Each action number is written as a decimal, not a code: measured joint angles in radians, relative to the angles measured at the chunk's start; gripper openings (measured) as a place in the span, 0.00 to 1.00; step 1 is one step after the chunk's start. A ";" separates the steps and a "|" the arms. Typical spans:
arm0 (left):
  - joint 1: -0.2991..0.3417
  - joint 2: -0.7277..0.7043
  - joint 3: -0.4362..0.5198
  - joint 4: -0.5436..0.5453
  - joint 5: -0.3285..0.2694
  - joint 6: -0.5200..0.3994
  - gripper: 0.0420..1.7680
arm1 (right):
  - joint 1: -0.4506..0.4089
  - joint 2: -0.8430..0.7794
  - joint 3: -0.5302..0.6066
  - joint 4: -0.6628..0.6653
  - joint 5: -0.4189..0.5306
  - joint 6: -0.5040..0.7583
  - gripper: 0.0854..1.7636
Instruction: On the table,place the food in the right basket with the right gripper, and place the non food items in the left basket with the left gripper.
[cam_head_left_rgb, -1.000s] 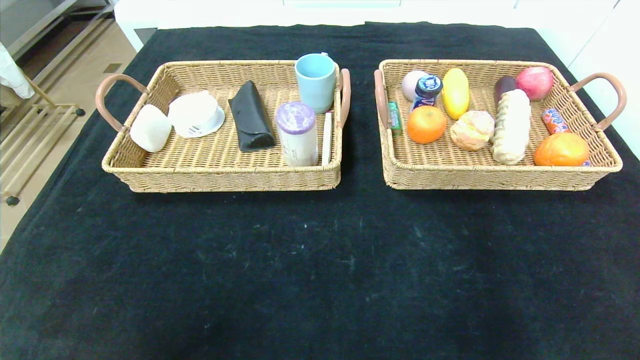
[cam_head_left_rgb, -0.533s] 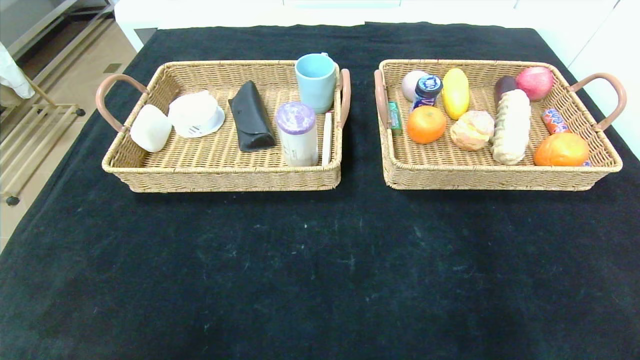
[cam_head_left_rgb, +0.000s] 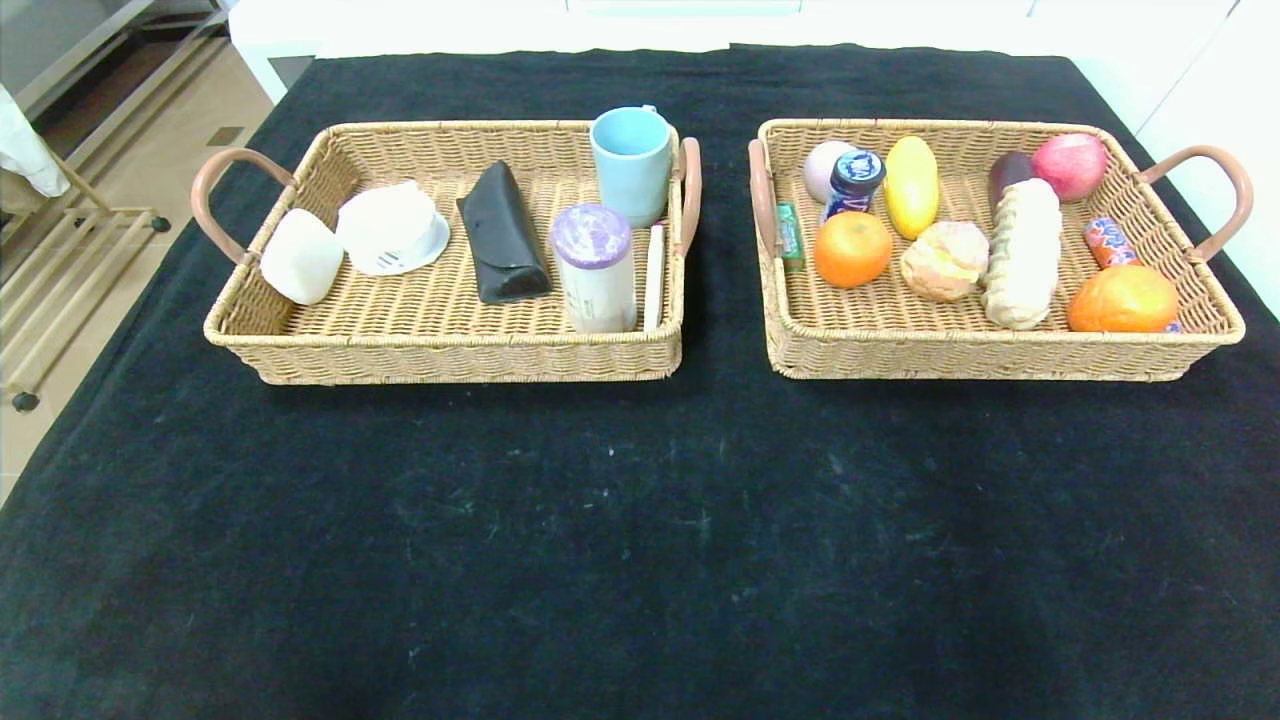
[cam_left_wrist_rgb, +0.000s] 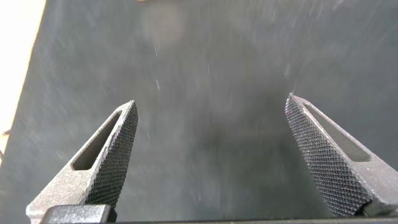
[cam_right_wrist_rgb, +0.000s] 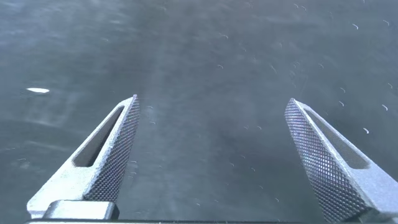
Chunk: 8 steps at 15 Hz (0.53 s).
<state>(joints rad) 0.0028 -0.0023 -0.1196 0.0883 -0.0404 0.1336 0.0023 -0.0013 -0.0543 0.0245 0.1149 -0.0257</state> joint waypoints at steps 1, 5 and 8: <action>0.000 0.000 0.038 -0.013 0.002 0.001 0.97 | 0.000 0.000 0.006 0.000 -0.039 0.000 0.96; 0.000 0.000 0.093 -0.017 0.003 -0.018 0.97 | 0.002 0.000 0.042 0.003 -0.112 0.007 0.96; 0.000 0.000 0.096 -0.017 0.020 -0.070 0.97 | 0.003 0.000 0.047 -0.003 -0.117 0.030 0.96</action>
<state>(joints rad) 0.0028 -0.0023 -0.0234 0.0711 -0.0200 0.0634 0.0053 -0.0013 -0.0077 0.0211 -0.0017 0.0038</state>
